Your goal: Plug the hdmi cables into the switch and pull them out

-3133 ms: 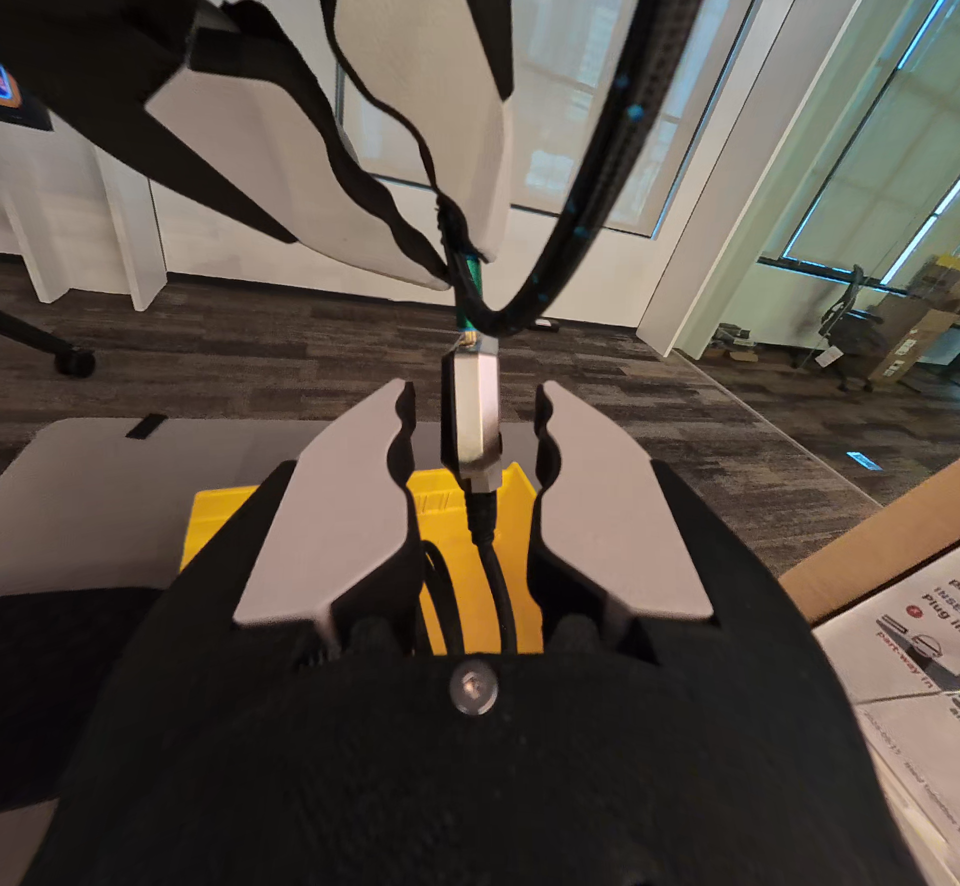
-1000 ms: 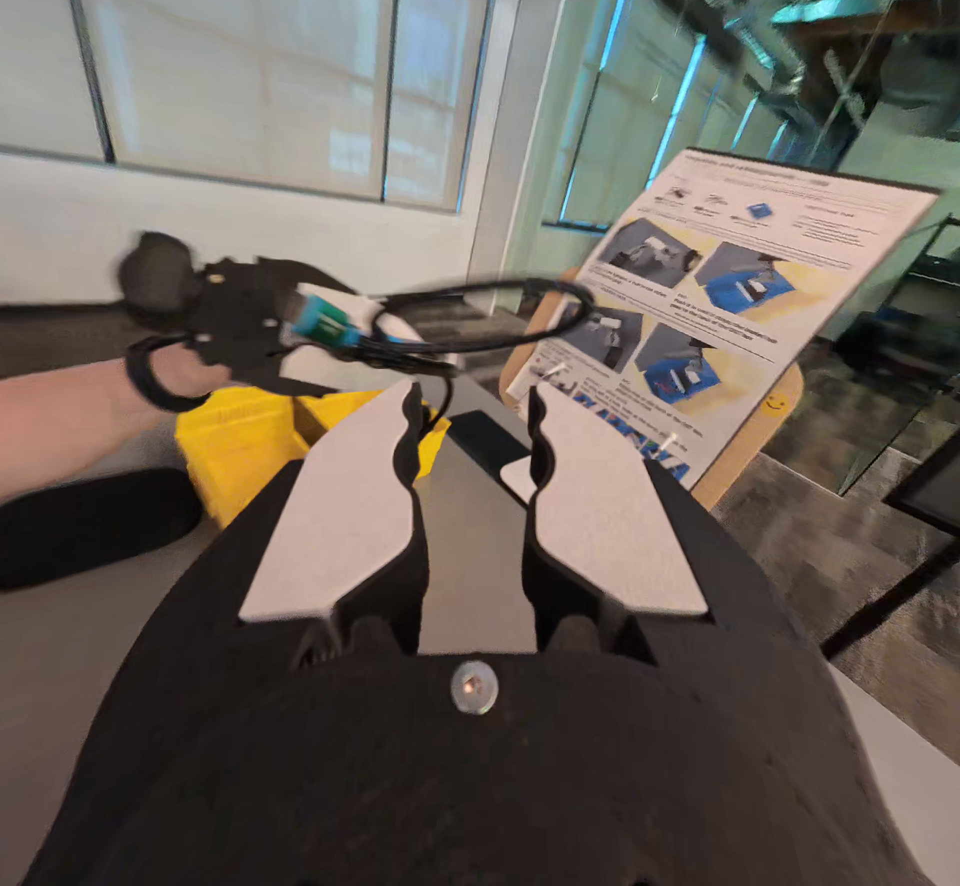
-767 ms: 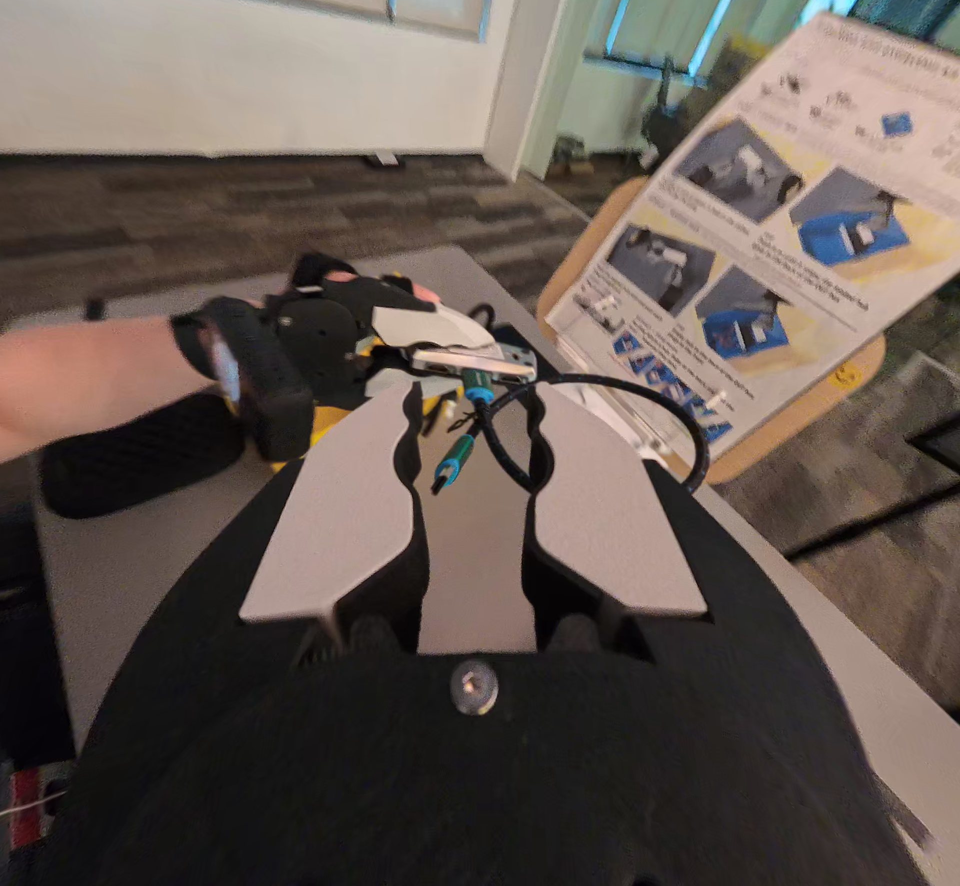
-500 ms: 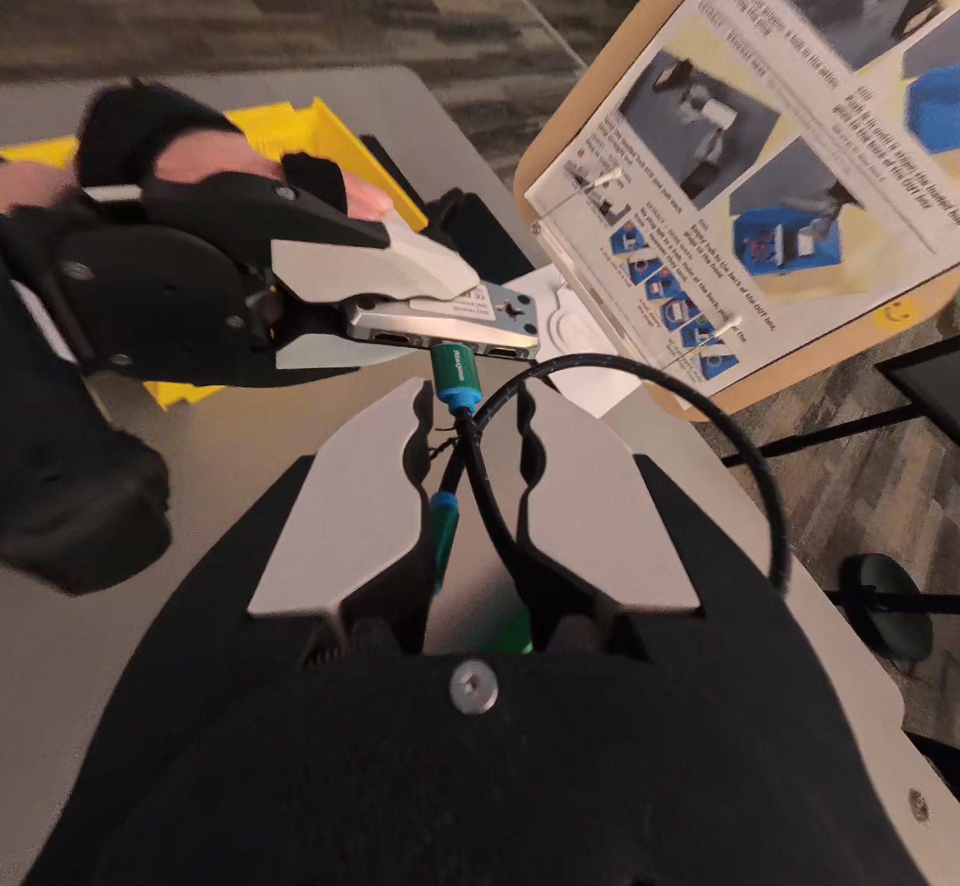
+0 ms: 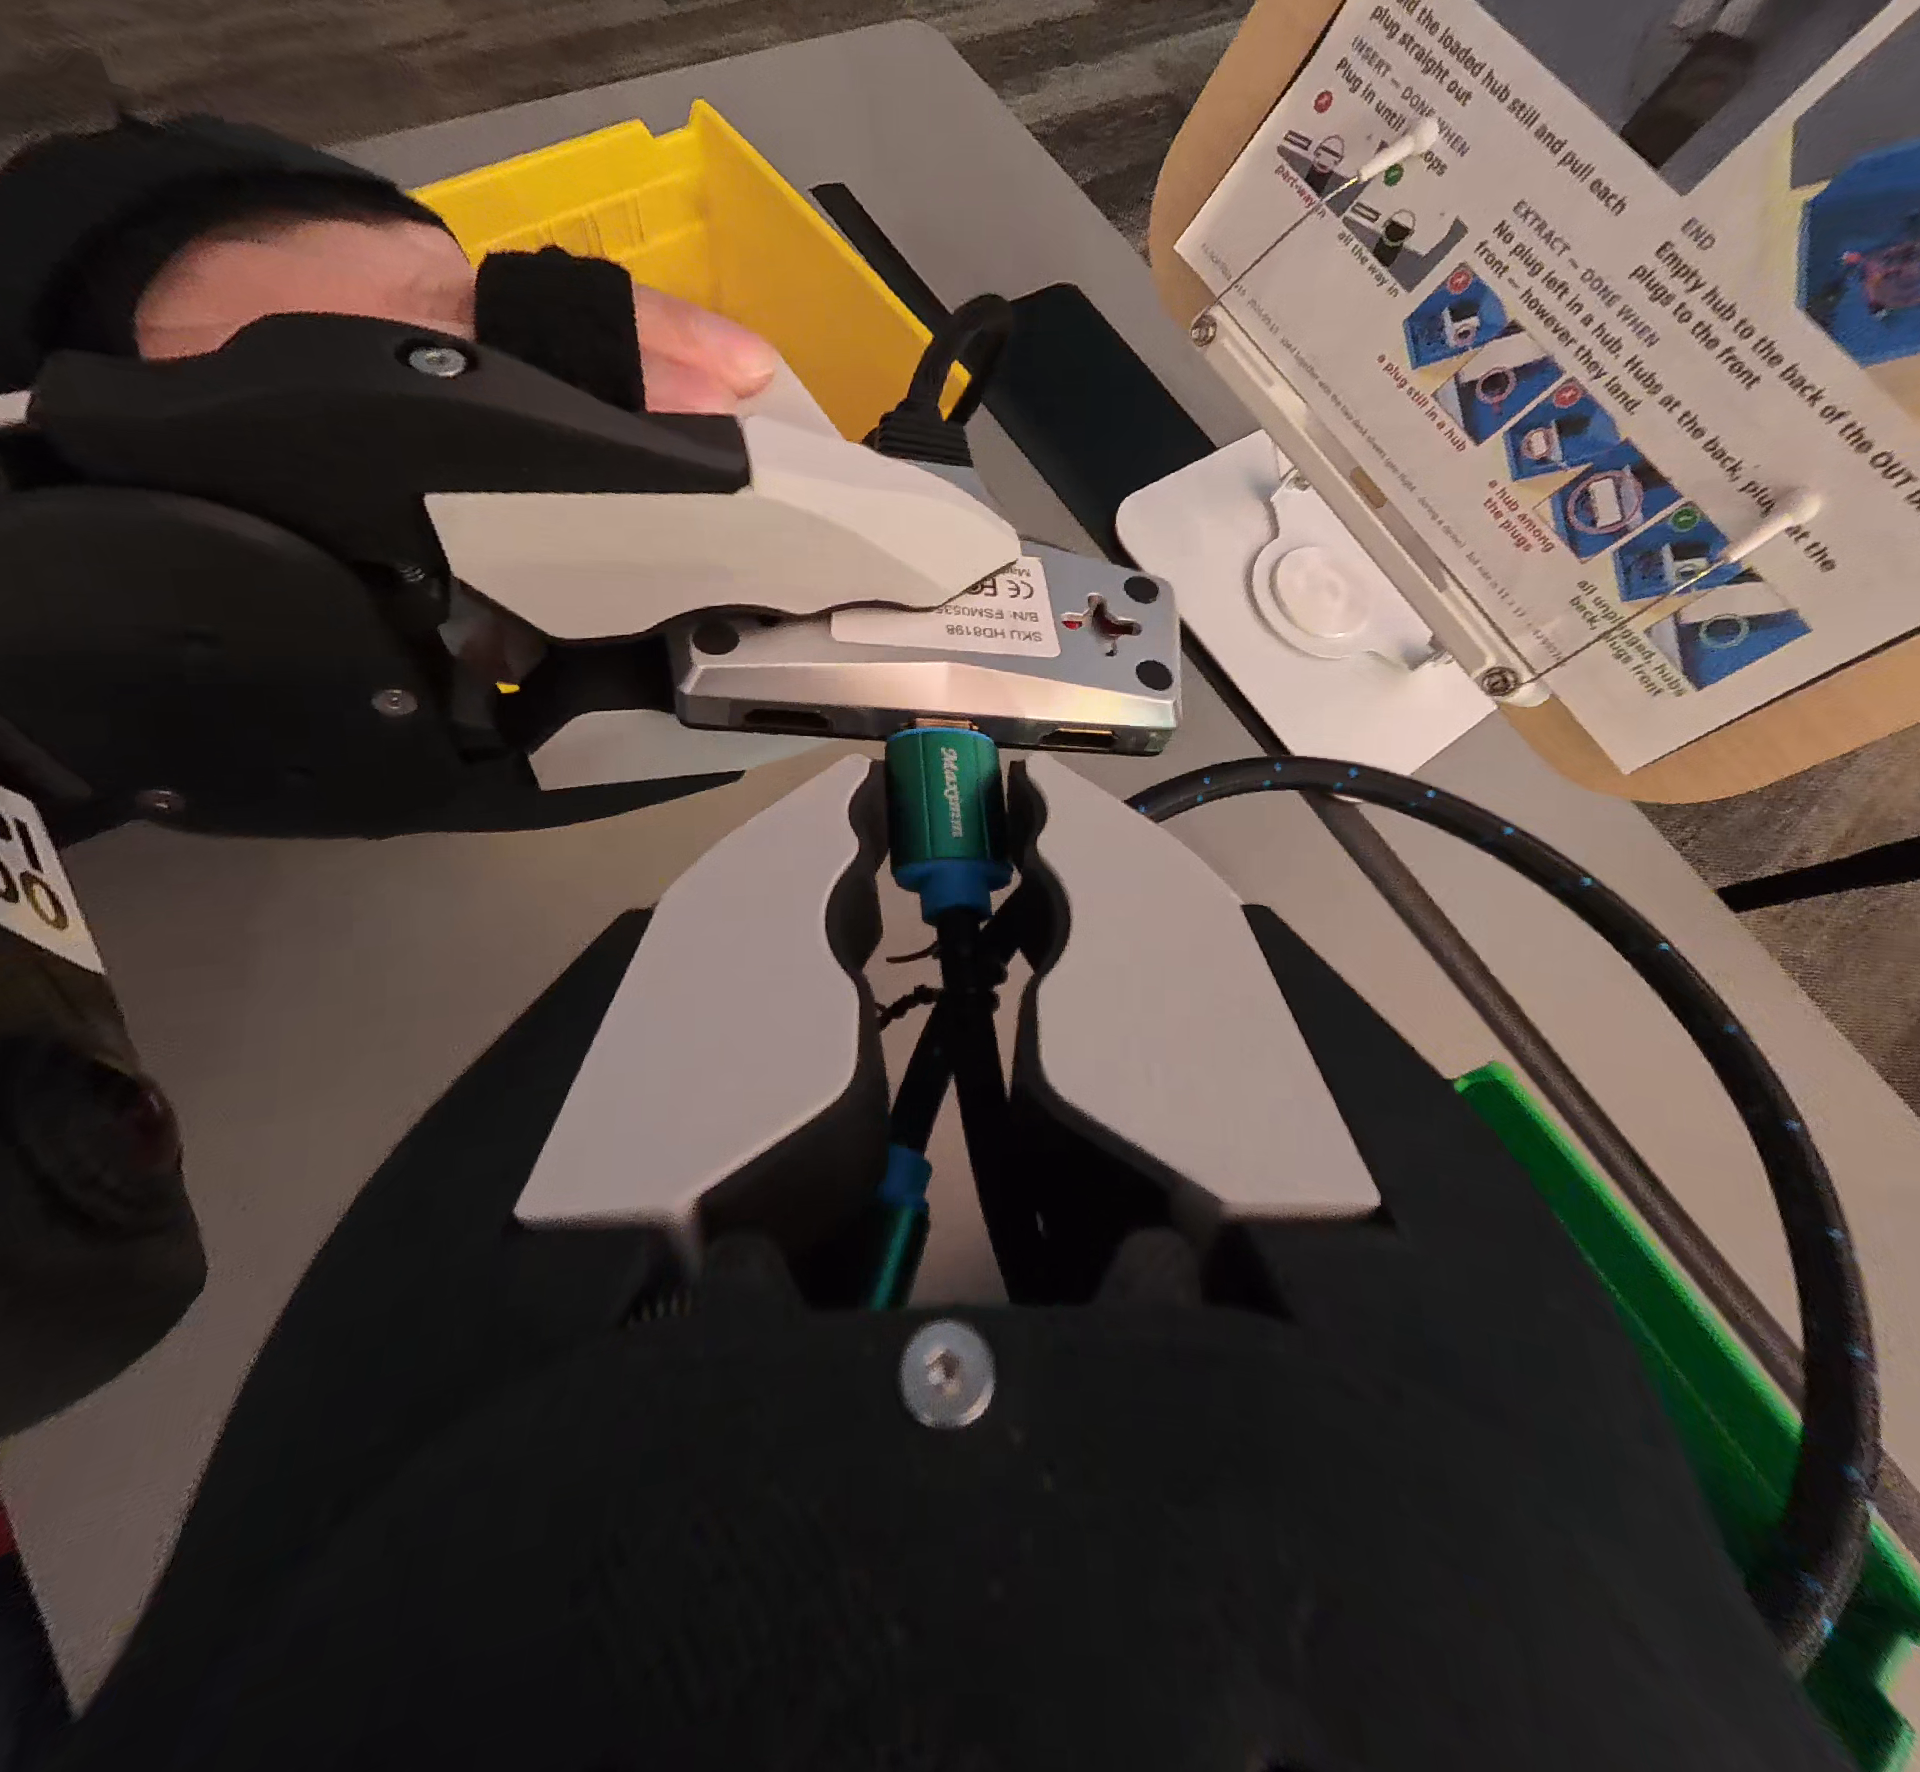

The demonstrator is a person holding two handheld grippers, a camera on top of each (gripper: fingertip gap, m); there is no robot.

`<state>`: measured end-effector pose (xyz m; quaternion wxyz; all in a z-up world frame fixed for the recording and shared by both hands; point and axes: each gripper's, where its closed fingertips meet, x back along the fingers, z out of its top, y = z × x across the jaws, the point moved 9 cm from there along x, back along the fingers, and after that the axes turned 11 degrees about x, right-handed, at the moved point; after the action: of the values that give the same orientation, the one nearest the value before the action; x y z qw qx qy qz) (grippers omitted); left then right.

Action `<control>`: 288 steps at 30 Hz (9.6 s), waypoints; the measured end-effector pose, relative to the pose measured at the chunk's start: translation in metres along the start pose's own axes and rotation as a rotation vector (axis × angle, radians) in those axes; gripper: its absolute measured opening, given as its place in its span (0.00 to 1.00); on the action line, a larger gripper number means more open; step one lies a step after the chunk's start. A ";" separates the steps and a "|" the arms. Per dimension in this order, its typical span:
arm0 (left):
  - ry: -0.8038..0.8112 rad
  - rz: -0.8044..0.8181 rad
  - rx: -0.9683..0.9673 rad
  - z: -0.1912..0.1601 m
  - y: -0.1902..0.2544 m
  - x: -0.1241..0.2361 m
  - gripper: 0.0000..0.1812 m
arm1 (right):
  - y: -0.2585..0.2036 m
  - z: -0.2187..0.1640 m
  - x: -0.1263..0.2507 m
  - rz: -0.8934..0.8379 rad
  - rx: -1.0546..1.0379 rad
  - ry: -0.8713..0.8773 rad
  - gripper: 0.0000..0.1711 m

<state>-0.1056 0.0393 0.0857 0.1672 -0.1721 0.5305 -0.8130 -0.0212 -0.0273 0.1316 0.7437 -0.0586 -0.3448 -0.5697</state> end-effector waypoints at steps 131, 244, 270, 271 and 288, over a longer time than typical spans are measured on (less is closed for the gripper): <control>0.235 -0.470 1.193 -0.006 0.015 0.046 0.28 | -0.078 -0.059 0.009 -0.686 0.545 0.231 0.07; 0.369 -1.318 1.758 -0.013 0.045 0.031 0.22 | -0.115 -0.082 0.018 -0.911 0.875 0.135 0.07; 0.367 -1.261 1.440 -0.017 0.023 0.037 0.13 | -0.075 -0.061 0.029 -0.126 0.157 0.061 0.11; 0.370 -1.216 1.389 -0.017 0.024 0.038 0.14 | -0.074 -0.063 0.028 -0.107 0.118 0.079 0.11; 0.141 -0.548 0.822 -0.010 0.054 0.050 0.31 | -0.066 -0.087 0.006 0.076 -0.334 0.125 0.11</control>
<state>-0.1491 0.0039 0.0371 -0.0348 -0.1695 0.1113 -0.9786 -0.0403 -0.0964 0.0495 0.7646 -0.1586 -0.1961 -0.5931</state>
